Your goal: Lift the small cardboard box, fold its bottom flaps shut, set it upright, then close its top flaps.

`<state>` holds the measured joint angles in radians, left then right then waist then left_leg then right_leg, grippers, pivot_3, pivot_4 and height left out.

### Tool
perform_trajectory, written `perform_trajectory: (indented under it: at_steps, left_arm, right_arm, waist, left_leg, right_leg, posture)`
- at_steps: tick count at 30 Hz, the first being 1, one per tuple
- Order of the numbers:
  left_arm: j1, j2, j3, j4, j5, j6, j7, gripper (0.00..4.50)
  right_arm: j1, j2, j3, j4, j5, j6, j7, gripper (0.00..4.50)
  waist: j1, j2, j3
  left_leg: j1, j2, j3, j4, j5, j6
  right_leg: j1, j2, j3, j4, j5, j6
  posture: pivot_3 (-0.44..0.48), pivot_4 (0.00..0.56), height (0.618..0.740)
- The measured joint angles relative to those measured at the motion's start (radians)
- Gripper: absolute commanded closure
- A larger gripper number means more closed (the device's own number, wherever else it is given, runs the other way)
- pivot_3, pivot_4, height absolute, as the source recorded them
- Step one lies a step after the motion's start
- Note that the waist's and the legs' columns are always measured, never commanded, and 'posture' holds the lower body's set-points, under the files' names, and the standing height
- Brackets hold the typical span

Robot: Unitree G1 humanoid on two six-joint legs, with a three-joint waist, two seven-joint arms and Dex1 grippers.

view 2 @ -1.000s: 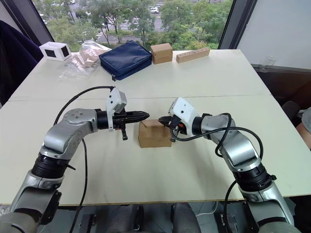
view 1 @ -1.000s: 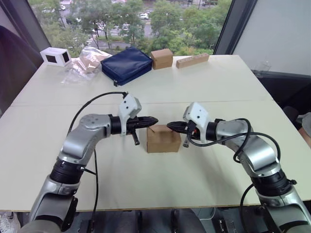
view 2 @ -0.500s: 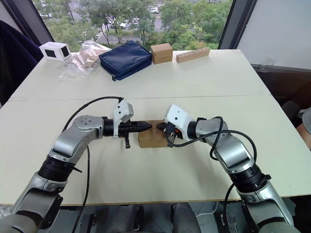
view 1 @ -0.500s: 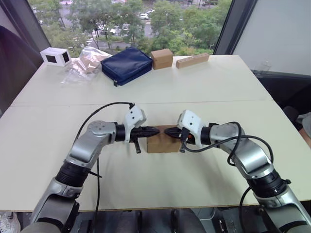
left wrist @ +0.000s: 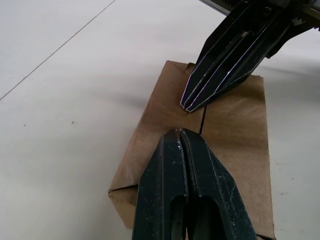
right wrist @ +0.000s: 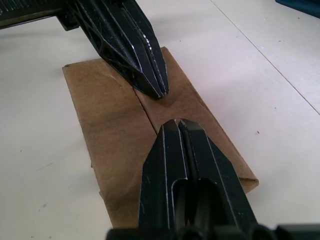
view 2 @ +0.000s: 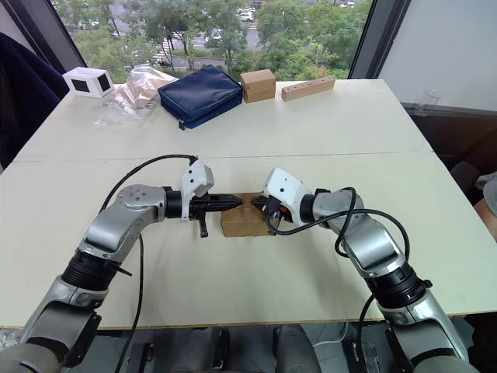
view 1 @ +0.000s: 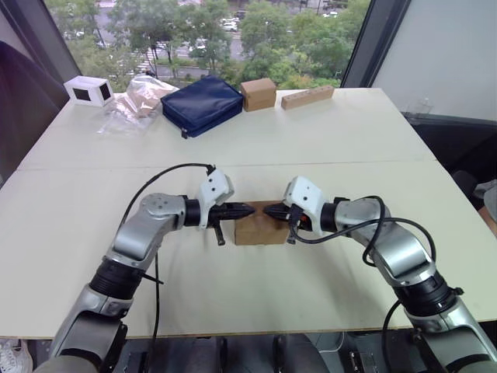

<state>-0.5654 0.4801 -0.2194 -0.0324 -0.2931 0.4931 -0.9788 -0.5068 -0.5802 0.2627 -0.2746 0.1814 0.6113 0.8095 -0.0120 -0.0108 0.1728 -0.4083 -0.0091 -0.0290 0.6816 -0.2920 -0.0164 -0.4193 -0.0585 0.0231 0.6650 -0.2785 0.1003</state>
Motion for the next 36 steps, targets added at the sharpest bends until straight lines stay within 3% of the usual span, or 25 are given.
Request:
perform_trajectory:
  at_steps: [4,8,13,17,24,36]
  left_arm:
    - [0.000,-0.007,0.057,0.000,-0.046,0.008,0.005,4.48]
    - [-0.021,-0.003,0.218,-0.014,-0.183,0.125,0.049,4.48]
    - [-0.012,0.152,0.317,-0.082,-0.291,0.256,0.007,4.48]
    - [0.183,0.263,0.357,-0.171,-0.332,0.305,-0.041,4.48]
    - [0.349,0.312,0.397,-0.254,-0.365,0.339,-0.020,4.48]
    - [0.509,0.288,0.390,-0.266,-0.347,0.280,0.003,4.48]
  right_arm:
    - [0.017,0.048,-0.083,0.005,0.073,-0.020,0.001,4.50]
    - [0.025,0.064,-0.220,-0.004,0.180,-0.017,-0.002,4.50]
    - [0.077,0.006,-0.361,-0.092,0.327,0.058,0.021,4.50]
    - [0.238,-0.091,-0.442,-0.129,0.408,0.124,0.071,4.50]
    - [0.396,-0.154,-0.471,-0.156,0.428,0.122,0.099,4.50]
    - [0.471,-0.205,-0.469,-0.131,0.419,0.084,0.130,4.50]
  waist:
    - [0.000,0.000,0.000]
    - [0.000,0.000,0.000]
    - [-0.001,0.000,0.000]
    - [0.000,0.000,0.000]
    - [0.001,0.000,0.000]
    - [0.002,0.000,0.000]
  left_leg:
    - [0.000,0.000,0.000,0.000,0.000,0.000]
    - [0.000,0.001,0.000,0.000,0.000,0.000]
    - [0.000,0.001,0.000,-0.001,0.000,0.001]
    - [0.001,0.001,0.000,-0.001,-0.001,0.001]
    - [0.003,0.001,0.000,-0.001,-0.001,0.002]
    - [0.004,0.002,-0.001,-0.001,-0.001,0.001]
  right_leg:
    - [0.000,0.000,0.000,0.000,0.000,0.000]
    - [0.000,0.000,0.000,0.000,0.000,0.000]
    - [0.000,0.000,0.000,0.000,0.000,0.000]
    - [0.001,-0.003,0.000,-0.001,0.000,0.000]
    - [0.004,-0.003,0.000,-0.002,0.000,0.000]
    - [0.007,-0.004,0.000,-0.004,0.000,0.000]
  posture:
    - [0.000,0.150,0.740]
    - [0.000,0.150,0.740]
    - [0.000,0.150,0.740]
    - [0.000,0.150,0.740]
    - [0.000,0.150,0.740]
    - [0.000,0.150,0.740]
